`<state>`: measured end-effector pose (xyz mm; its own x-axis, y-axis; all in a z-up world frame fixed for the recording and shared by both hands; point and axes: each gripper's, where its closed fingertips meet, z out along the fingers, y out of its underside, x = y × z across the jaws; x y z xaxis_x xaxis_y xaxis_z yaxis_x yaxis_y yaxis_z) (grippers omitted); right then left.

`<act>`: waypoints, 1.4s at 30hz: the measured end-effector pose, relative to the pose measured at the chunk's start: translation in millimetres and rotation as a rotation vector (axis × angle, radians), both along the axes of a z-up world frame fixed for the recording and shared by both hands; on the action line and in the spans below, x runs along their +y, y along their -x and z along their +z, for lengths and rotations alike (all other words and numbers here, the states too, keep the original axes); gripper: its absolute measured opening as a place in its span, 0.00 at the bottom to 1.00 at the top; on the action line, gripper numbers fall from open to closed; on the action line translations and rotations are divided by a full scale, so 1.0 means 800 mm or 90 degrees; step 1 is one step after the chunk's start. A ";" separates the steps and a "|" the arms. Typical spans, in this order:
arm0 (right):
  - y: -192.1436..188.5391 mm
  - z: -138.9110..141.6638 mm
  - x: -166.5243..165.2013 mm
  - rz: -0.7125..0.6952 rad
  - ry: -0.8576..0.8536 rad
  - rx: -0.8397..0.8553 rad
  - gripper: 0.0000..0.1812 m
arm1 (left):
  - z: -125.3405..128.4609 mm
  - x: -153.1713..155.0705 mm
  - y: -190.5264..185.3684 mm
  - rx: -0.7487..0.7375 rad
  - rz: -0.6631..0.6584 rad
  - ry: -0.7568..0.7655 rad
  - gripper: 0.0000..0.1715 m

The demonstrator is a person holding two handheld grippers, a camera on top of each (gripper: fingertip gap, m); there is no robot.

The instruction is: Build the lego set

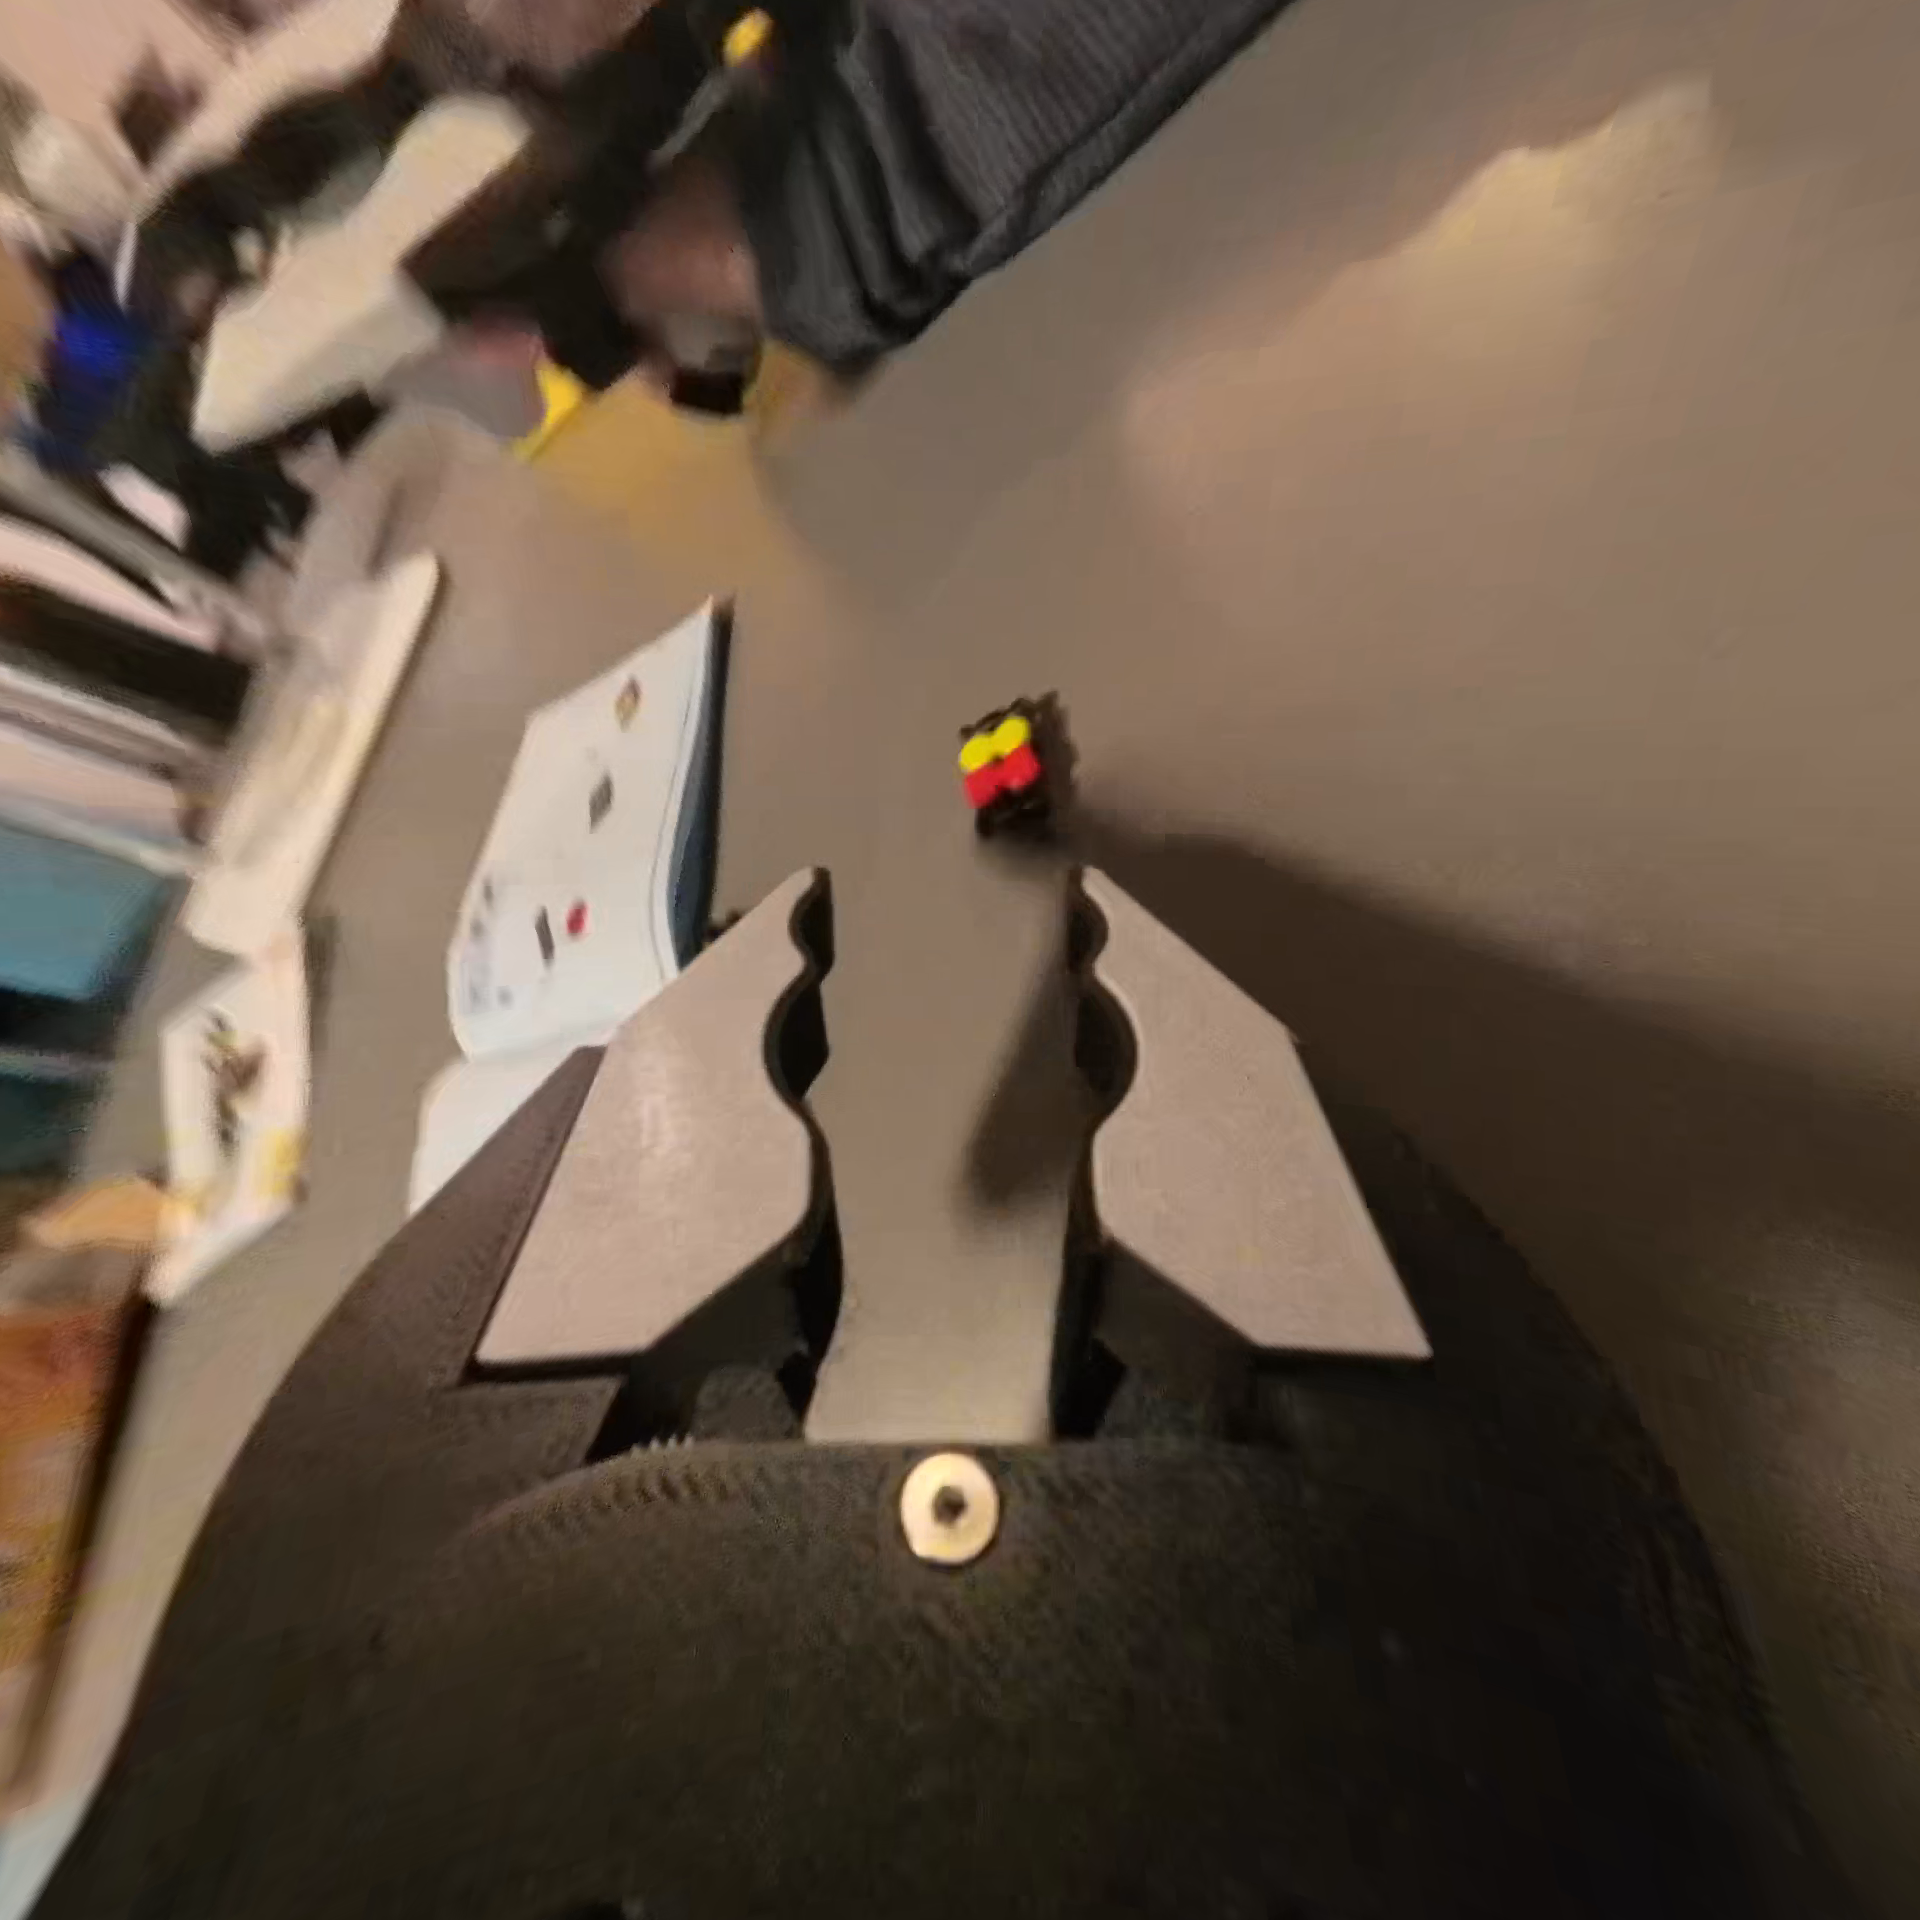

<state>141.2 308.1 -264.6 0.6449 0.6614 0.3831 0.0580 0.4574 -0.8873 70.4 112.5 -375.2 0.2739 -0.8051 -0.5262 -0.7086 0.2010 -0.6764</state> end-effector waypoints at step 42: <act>0.001 -0.010 0.000 0.004 0.031 -0.015 0.21 | -0.012 0.064 0.264 -0.030 0.740 0.142 0.13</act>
<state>140.2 308.0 -272.7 0.6322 0.6834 0.3650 0.0765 0.4138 -0.9072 -141.1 163.8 -384.6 0.9171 -0.1322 -0.3761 -0.3616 -0.6730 -0.6452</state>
